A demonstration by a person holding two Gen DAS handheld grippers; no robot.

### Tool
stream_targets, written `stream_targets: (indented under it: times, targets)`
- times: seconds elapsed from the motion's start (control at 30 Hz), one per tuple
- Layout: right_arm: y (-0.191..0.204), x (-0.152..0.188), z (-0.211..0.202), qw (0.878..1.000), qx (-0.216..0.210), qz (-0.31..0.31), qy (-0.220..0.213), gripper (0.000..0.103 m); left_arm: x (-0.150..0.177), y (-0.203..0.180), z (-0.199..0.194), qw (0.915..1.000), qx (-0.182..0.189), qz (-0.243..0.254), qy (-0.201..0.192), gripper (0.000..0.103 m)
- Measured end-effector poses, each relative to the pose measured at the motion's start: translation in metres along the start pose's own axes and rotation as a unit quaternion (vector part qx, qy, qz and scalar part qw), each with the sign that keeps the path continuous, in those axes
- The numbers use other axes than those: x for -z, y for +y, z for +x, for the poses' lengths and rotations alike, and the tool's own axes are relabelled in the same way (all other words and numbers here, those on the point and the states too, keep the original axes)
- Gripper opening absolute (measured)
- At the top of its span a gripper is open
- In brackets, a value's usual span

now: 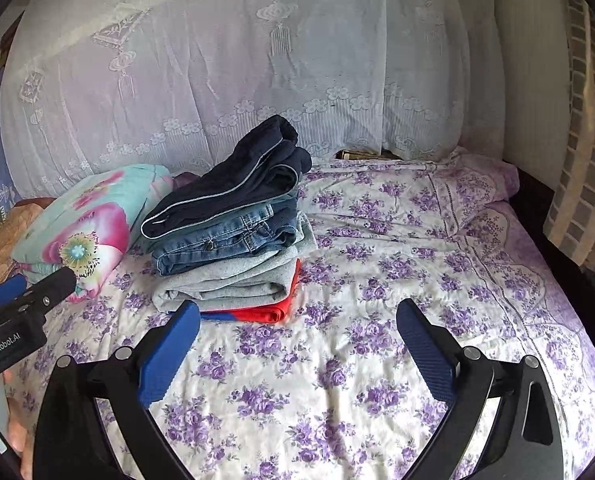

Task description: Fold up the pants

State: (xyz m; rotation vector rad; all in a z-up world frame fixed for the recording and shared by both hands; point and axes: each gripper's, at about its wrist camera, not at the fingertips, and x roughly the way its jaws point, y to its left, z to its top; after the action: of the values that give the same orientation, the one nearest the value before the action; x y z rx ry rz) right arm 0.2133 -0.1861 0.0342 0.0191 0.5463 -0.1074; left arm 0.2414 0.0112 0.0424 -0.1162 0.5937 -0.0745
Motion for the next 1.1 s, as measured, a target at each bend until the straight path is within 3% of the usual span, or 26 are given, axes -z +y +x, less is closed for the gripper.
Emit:
stream_targets:
  times: [0.13,0.47,1.1]
  targets:
    - [0.002,0.004,-0.002,1.000,-0.006,-0.015,0.005,0.099,0.007,-0.007,-0.003,0.9998,-0.012,0.015,-0.002,0.098]
    - [-0.001,0.004,-0.002,1.000,-0.012,-0.015,0.003,0.099,0.008,-0.018,-0.013,0.9990,-0.001,0.041,-0.016,0.098]
    - [-0.001,0.003,-0.010,1.000,-0.016,-0.012,-0.008,0.099,0.012,-0.021,-0.012,0.9985,-0.011,0.052,-0.015,0.098]
